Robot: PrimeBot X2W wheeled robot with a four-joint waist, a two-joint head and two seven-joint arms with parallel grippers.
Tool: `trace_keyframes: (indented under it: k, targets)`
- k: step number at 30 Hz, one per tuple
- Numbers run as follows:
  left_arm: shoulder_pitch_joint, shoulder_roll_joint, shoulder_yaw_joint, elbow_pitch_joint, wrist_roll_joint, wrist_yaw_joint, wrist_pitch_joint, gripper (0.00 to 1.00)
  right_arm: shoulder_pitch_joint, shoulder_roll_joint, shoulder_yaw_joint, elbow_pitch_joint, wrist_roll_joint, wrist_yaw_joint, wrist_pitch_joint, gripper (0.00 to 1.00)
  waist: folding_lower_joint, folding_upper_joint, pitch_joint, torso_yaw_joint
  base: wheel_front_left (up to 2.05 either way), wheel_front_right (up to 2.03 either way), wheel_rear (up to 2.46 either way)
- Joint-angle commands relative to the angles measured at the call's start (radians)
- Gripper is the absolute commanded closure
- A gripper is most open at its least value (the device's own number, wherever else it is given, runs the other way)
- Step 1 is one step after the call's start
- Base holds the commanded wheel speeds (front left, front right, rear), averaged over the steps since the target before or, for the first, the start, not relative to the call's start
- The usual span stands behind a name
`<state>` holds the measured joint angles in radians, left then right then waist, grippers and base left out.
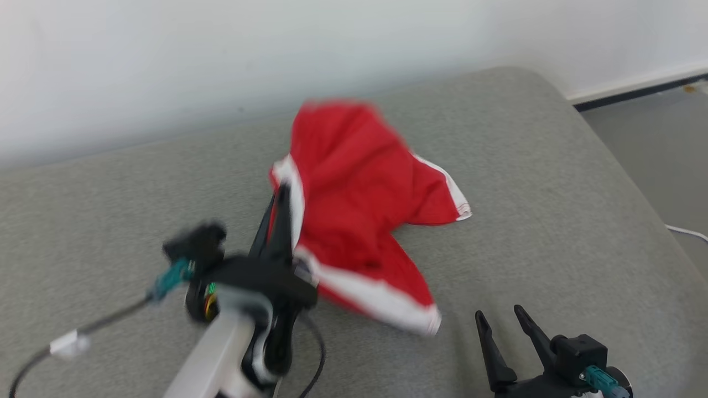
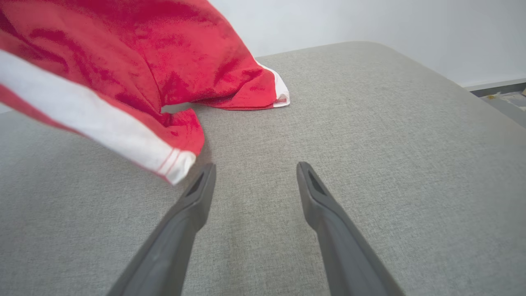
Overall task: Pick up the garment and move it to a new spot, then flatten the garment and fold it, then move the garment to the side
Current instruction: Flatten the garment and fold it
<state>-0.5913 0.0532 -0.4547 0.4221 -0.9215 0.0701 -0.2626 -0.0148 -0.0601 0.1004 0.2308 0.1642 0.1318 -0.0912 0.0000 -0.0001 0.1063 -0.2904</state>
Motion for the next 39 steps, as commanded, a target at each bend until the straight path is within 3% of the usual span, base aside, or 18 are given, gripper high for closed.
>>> trace_keyframes:
  k: [1, 8, 9, 10, 17, 21, 27, 30, 38, 39]
  targets:
    - [0.082, 0.015, 0.022, 0.017, 0.005, 0.010, -0.003, 1.00, 0.014, -0.001, 0.003, -0.011, -0.008, -0.002, 0.005, 0.00, 0.0000, 0.0001, -0.027, 0.093, 0.00, 0.00, 0.00]
    - [0.295, 0.014, 0.131, 0.083, 0.032, 0.018, -0.003, 1.00, 0.019, -0.005, 0.010, -0.024, -0.008, -0.002, 0.018, 0.00, 0.0000, 0.0001, -0.043, 0.160, 0.00, 0.00, 0.00]
    - [0.314, 0.011, 0.139, 0.093, 0.039, 0.014, -0.003, 0.71, 0.019, -0.005, 0.011, -0.025, -0.008, -0.002, 0.022, 0.00, 0.0000, 0.0001, -0.045, 0.164, 0.00, 0.00, 0.00]
    - [0.329, 0.008, 0.145, 0.106, 0.039, 0.011, -0.004, 0.00, 0.020, -0.005, 0.013, -0.025, -0.009, -0.002, 0.024, 0.00, 0.0000, 0.0001, -0.047, 0.167, 0.00, 0.00, 0.00]
    - [0.382, 0.004, 0.225, 0.115, 0.064, 0.002, -0.004, 0.00, 0.033, -0.012, 0.011, -0.033, -0.009, -0.002, 0.037, 0.00, 0.0000, 0.0001, -0.062, 0.185, 0.00, 0.00, 0.00]
    - [0.420, 0.034, 0.286, 0.017, 0.199, -0.030, -0.004, 0.00, 0.029, -0.018, 0.021, -0.026, 0.005, -0.002, 0.091, 0.00, 0.0000, 0.0001, -0.071, 0.206, 0.00, 0.00, 0.00]
    - [0.503, 0.039, 0.345, -0.194, 0.444, -0.101, -0.004, 0.00, -0.006, -0.014, 0.040, 0.011, 0.040, -0.002, 0.221, 0.00, 0.0000, 0.0001, -0.073, 0.250, 0.00, 0.00, 0.00]
    - [0.534, 0.032, 0.364, -0.267, 0.515, -0.131, -0.004, 0.00, -0.033, -0.008, 0.035, 0.046, 0.053, -0.002, 0.285, 0.00, 0.0000, 0.0001, -0.063, 0.278, 0.00, 0.00, 0.00]
    - [0.601, 0.006, 0.472, -0.389, 0.568, -0.143, -0.004, 0.00, -0.096, 0.005, 0.027, 0.132, 0.023, -0.002, 0.390, 0.00, 0.0000, 0.0001, -0.018, 0.341, 0.00, 0.00, 0.00]
    - [0.610, 0.004, 0.479, -0.399, 0.571, -0.140, -0.004, 0.00, -0.100, 0.007, 0.028, 0.141, 0.016, -0.002, 0.394, 0.06, 0.0000, 0.0001, -0.013, 0.348, 0.00, 0.00, 0.00]
